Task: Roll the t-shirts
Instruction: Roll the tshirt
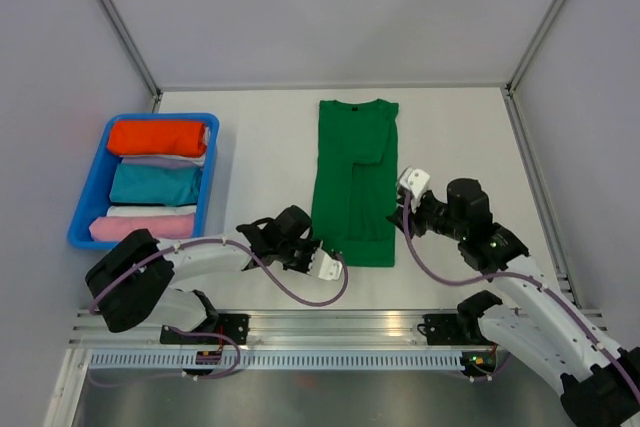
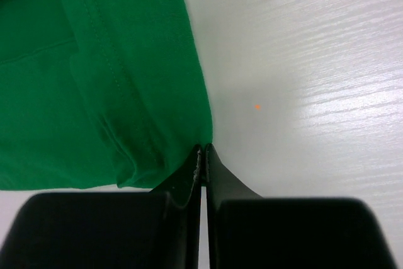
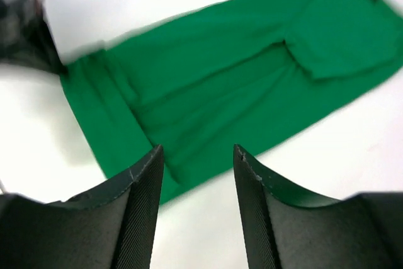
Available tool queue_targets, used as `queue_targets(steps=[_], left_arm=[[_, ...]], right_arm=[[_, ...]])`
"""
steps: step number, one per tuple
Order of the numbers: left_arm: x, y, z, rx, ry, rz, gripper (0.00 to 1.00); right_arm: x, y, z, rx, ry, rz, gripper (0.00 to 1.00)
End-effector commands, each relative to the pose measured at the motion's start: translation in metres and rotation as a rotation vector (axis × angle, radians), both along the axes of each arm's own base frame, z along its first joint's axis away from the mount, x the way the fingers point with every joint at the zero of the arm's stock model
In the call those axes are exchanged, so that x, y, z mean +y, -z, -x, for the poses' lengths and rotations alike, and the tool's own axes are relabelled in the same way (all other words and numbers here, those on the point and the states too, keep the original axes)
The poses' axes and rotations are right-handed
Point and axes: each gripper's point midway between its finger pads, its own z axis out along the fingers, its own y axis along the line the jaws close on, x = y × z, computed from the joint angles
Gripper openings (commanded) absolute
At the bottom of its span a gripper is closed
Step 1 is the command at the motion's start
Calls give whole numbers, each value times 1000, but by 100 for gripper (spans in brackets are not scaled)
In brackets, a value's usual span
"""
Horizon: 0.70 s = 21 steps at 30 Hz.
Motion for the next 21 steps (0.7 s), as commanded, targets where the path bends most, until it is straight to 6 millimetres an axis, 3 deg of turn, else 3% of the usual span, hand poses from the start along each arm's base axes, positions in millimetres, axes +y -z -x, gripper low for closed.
queue_targets(steps=[1, 3, 6, 17, 21], left_arm=[[-9, -25, -10, 58, -73, 79, 2], [-6, -27, -11, 89, -96, 80, 2], [-4, -26, -12, 122, -116, 81, 2], [-7, -30, -17, 134, -119, 103, 2], [-8, -33, -17, 150, -132, 115, 2]], right_arm=[[-9, 58, 38, -243, -485, 354, 55], [-15, 88, 52, -197, -546, 458, 55], [-10, 108, 64, -194, -599, 538, 55], [2, 130, 56, -259, -592, 584, 54], [8, 153, 70, -148, -687, 606, 52]])
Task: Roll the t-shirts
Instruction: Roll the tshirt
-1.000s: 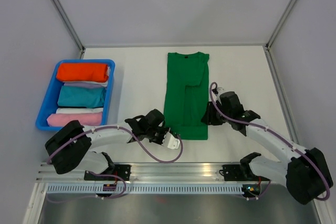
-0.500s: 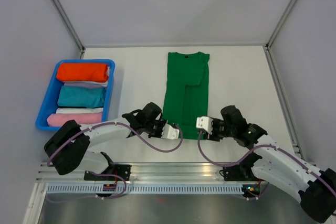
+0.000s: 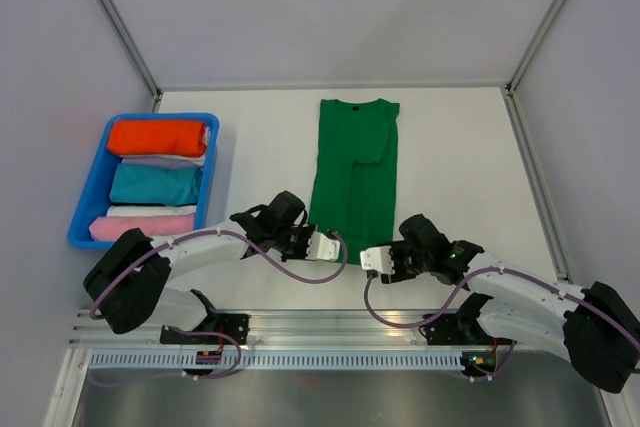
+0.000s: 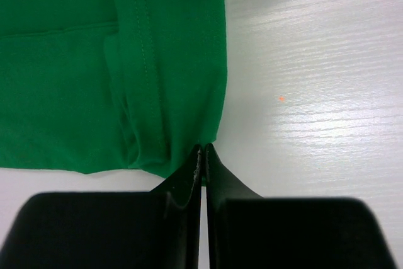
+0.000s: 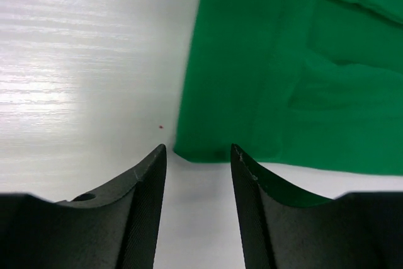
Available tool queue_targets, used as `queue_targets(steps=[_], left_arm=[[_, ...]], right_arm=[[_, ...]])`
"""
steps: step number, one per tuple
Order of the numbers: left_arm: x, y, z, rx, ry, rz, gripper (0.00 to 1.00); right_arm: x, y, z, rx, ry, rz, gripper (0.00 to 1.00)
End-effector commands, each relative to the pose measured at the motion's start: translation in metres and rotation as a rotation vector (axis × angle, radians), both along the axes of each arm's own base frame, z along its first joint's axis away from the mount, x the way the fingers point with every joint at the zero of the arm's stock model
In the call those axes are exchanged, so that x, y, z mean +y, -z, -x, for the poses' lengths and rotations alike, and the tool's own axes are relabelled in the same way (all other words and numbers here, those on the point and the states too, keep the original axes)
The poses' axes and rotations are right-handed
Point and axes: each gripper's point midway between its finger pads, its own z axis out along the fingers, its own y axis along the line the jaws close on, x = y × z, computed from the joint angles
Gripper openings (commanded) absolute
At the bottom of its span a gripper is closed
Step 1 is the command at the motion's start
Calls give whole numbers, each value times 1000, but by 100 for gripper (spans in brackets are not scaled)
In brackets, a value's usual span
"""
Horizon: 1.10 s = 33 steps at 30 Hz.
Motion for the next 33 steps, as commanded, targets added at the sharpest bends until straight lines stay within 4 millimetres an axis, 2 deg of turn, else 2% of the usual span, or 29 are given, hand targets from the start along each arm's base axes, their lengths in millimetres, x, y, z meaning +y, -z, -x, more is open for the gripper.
queue_targets(steps=[1, 3, 4, 5, 7, 9, 11, 12, 13, 15, 16, 19, 20, 23, 24, 25, 30, 33], left_arm=[[-15, -18, -1, 34, -4, 69, 2], [-13, -19, 0, 44, -7, 66, 2], [-12, -19, 1, 49, -7, 62, 2], [-12, -20, 2, 55, -8, 60, 2], [-7, -21, 10, 91, -4, 49, 2], [-1, -24, 24, 156, -2, 35, 2], [0, -34, 39, 237, 8, 47, 2], [9, -34, 56, 321, 12, 12, 2], [13, -37, 67, 376, 22, 5, 2], [12, -52, 80, 480, 42, 47, 2], [14, -52, 85, 531, 29, 41, 2], [11, -55, 71, 548, 2, 74, 2], [10, -58, 60, 536, -20, 90, 2], [10, -57, 38, 551, -77, 104, 2], [10, -56, 33, 554, -87, 104, 2], [11, -47, 28, 570, -96, 90, 2], [4, -37, 2, 534, -88, 62, 2], [4, -26, -13, 515, -103, 36, 2]], right_arm=[[10, 9, 5, 34, -67, 25, 50], [12, 16, 10, 69, -73, 48, 38], [15, 13, 11, 81, -78, 39, 31], [16, 12, 14, 99, -72, 32, 16], [14, 5, 22, 127, -93, 35, 2], [11, -1, 30, 148, -110, 38, 0], [7, -9, 49, 240, -134, 47, 0], [-2, -9, 64, 317, -142, 82, 0], [3, -18, 70, 352, -159, 59, 0], [2, -22, 74, 393, -143, 69, 0], [6, -26, 71, 393, -137, 58, 0], [12, -26, 64, 425, -102, 44, 0], [13, -23, 62, 441, -84, 53, 0], [22, -27, 48, 451, -18, 9, 0], [22, -29, 38, 446, 28, -20, 0], [22, -31, 31, 439, 58, -38, 0], [20, -34, -3, 372, 184, -133, 0], [18, -31, -17, 355, 249, -147, 2]])
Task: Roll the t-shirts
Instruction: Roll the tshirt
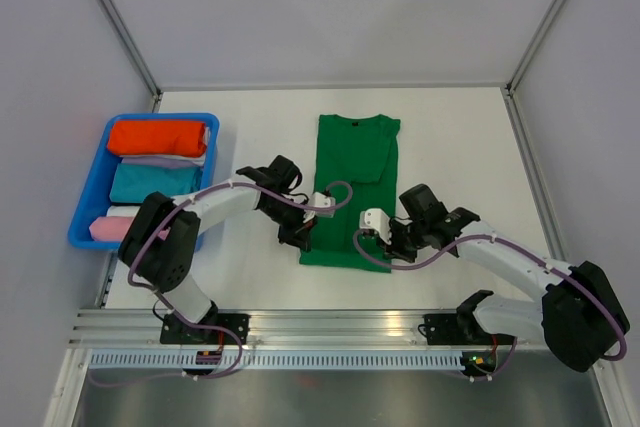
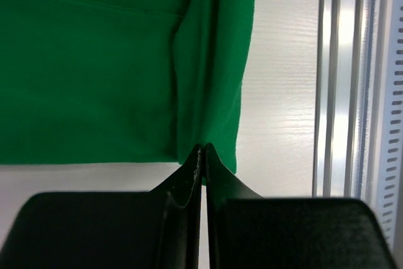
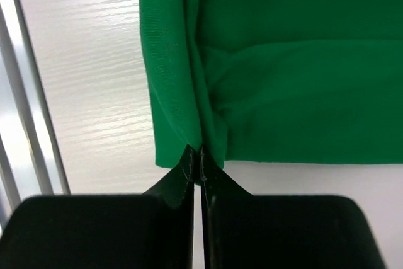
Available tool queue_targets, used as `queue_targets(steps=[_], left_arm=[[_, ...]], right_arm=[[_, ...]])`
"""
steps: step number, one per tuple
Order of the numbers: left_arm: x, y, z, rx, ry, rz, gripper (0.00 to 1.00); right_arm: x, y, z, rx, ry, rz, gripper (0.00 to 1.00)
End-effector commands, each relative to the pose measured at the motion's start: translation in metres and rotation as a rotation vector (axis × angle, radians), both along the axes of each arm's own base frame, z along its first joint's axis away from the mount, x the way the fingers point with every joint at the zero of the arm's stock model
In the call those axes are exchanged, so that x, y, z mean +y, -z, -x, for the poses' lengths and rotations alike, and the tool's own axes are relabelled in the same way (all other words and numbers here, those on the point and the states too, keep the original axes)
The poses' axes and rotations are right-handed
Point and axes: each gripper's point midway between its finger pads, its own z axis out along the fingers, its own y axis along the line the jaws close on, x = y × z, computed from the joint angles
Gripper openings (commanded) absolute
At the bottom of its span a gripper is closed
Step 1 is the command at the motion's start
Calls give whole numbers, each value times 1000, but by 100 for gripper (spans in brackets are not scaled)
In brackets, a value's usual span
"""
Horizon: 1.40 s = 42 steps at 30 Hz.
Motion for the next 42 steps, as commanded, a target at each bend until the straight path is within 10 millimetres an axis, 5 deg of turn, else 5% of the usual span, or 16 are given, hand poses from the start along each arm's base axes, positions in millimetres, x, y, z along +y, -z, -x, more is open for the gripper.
queue_targets(steps=[1, 6, 10, 13, 18, 21, 27, 30, 39, 42], left_arm=[[-5, -1, -24, -60, 15, 14, 2], [-6, 11, -42, -105, 14, -7, 2], [-8, 14, -57, -160, 0, -16, 2], [-11, 12, -60, -170, 2, -7, 2], [-10, 14, -63, -178, 1, -13, 2], [-11, 15, -65, -170, -18, -17, 2], [-11, 22, -69, -166, -42, -37, 2], [-5, 30, -75, -212, -57, -69, 2], [-10, 26, -83, -269, -39, -41, 10], [-12, 23, -85, -276, -50, -38, 32]], right_arm=[[6, -3, -21, -37, 83, -41, 3], [2, 0, -39, -51, 183, -19, 12], [-9, 2, -55, -65, 300, 33, 36], [-13, -22, -73, -86, 433, 8, 40], [7, -107, -81, -65, 659, -312, 51], [8, -116, -75, 54, 840, -421, 51], [-2, -45, -40, 340, 1094, -399, 58], [13, -37, -34, 407, 1042, -473, 64], [6, -5, -44, 393, 1128, -458, 59], [3, -1, -46, 388, 1169, -465, 45]])
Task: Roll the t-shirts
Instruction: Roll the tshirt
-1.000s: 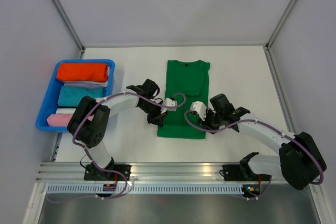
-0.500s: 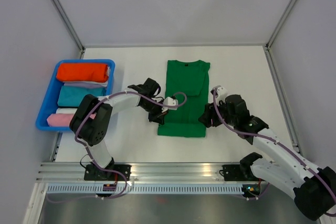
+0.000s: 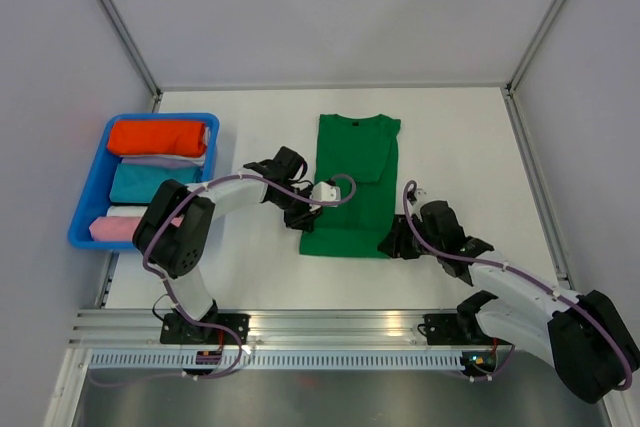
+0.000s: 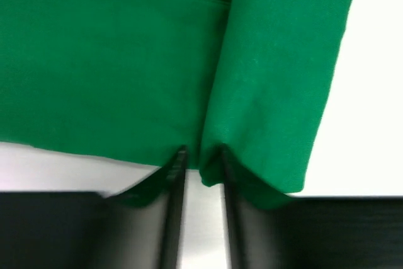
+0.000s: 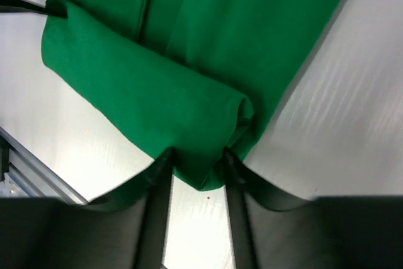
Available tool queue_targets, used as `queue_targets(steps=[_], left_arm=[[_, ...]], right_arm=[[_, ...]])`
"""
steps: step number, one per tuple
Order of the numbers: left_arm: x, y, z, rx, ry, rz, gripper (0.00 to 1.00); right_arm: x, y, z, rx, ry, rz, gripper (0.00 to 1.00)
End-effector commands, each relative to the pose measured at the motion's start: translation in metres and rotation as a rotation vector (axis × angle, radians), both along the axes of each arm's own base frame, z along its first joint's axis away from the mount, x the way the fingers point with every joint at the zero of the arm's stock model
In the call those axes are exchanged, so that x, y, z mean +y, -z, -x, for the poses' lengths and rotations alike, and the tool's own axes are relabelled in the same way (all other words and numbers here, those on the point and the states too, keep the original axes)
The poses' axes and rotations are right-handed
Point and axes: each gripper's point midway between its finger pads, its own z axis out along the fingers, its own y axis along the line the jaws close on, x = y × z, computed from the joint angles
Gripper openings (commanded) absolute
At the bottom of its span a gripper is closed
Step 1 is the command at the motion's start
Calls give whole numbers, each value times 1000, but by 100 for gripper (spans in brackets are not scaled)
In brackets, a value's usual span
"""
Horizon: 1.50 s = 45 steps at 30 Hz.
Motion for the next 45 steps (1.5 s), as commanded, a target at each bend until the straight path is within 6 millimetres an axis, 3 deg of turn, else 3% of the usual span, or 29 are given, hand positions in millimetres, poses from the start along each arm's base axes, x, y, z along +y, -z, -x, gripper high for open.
queue_targets(steps=[1, 2, 5, 8, 11, 13, 14, 16, 17, 20, 21, 24, 29, 30, 31, 33, 34, 36, 37, 39, 41, 44, 45], left_arm=[[-7, -10, -13, -64, -9, 27, 39], [-8, -13, -16, -70, -22, 26, 44], [-13, -39, -41, -151, -87, 43, 49], [-17, -67, -48, -198, -118, 76, 50], [-18, -88, -37, -270, -71, 89, 55], [-21, -79, -7, -293, 23, 72, 57], [-22, -73, 20, -327, 118, 76, 61], [-21, -61, 41, -373, 192, 55, 64], [-19, -44, 60, -377, 247, 33, 67], [-18, -28, 58, -440, 253, 3, 68], [-19, -21, 46, -477, 226, -23, 69], [-17, -11, 34, -506, 201, -61, 68], [-3, 18, 49, -456, 252, -106, 58], [-2, 19, 50, -448, 246, -112, 56], [-1, 20, 50, -440, 234, -114, 48], [-3, 19, 52, -433, 236, -99, 39], [-4, 18, 53, -428, 236, -93, 23], [-6, 18, 54, -417, 233, -86, 7], [-6, 16, 53, -402, 226, -79, 2], [-8, 7, 54, -335, 211, -43, 2], [-9, -7, 48, -276, 179, -5, 2], [-7, -21, 39, -262, 166, 20, 2], [-7, -23, 41, -265, 181, 28, 2]], right_arm=[[-1, -3, -13, -25, 94, -34, 39], [-6, 2, -11, -12, 114, -18, 30], [-17, 11, -9, 24, 185, 17, 15], [-21, 15, -8, 57, 229, 21, 8], [-25, 16, -7, 72, 267, 28, 6], [-27, 19, -4, 81, 273, 30, 5], [-27, 19, -4, 82, 273, 31, 5], [-27, 18, -4, 82, 268, 28, 6], [-26, 17, -4, 79, 264, 27, 5], [-23, 10, -6, 61, 245, 13, 6], [-22, 9, -6, 56, 234, 17, 6], [-20, 4, -7, 41, 213, 15, 7], [-15, 0, -8, 29, 184, 2, 11], [-16, -3, -9, 12, 170, 10, 16], [-16, -13, -13, -29, 138, 36, 29], [-22, -24, -16, -79, 107, 88, 44], [-22, -47, -27, -183, 67, 111, 53], [-18, -72, -39, -299, 13, 116, 57], [-5, -92, -38, -362, -70, 78, 57], [5, -105, -39, -512, -243, 112, 57], [14, -102, -30, -662, -469, 176, 57], [15, -73, -9, -813, -793, 343, 59], [11, -50, 8, -799, -908, 390, 60]])
